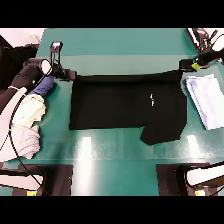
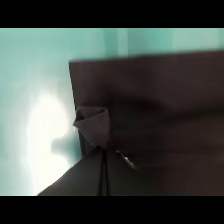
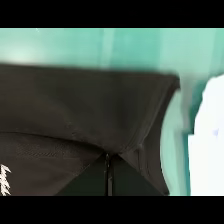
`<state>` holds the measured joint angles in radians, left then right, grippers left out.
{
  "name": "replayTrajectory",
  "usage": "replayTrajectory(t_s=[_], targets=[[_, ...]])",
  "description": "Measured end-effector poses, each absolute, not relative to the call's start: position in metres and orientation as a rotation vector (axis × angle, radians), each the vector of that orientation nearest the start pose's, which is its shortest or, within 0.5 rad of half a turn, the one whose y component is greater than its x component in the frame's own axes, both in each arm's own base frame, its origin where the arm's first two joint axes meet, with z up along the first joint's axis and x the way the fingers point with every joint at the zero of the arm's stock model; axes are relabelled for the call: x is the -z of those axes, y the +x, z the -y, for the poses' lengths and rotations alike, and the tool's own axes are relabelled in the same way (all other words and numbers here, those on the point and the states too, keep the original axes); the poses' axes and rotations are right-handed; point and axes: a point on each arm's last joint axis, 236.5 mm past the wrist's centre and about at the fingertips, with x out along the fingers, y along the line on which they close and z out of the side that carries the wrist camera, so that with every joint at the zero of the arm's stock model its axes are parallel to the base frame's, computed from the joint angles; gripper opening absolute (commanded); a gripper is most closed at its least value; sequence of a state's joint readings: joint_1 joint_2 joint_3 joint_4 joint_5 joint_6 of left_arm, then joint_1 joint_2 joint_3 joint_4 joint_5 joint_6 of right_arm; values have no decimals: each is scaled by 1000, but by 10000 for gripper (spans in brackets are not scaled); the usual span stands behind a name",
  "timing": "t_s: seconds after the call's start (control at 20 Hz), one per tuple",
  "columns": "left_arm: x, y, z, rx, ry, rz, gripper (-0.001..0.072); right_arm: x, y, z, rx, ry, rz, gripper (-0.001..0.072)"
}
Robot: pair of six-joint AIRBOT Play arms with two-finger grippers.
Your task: Fold the shirts.
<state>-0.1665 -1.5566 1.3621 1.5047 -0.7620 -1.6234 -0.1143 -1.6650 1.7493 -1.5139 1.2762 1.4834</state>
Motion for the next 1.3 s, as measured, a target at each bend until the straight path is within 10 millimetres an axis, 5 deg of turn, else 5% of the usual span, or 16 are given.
replayTrajectory(t_s=[0.35, 0.4, 0.45, 0.5, 0.55, 0.75, 1.0, 1.3], targets=[[24, 484, 101, 155, -66, -1084, 25, -8, 477, 47, 40, 57, -1355, 30], [27, 480, 101, 156, -70, -1101, 28, -6, 476, 47, 44, 62, -1363, 109], [29, 476, 101, 158, -70, -1119, 185, -4, 474, 47, 49, 66, -1373, 270], [31, 472, 101, 158, -69, -1137, 443, -2, 472, 49, 53, 69, -1385, 299], [33, 468, 100, 157, -69, -1156, 510, -1, 470, 50, 58, 73, -1393, 300], [33, 449, 97, 161, -50, -1229, 503, -4, 453, 56, 67, 108, -1452, 298], [4, 418, 87, 188, 33, -1264, 503, -33, 421, 37, -77, 250, -1507, 298], [2, 348, 62, 187, -103, -1319, 503, -51, 377, 18, -166, 305, -1519, 298]])
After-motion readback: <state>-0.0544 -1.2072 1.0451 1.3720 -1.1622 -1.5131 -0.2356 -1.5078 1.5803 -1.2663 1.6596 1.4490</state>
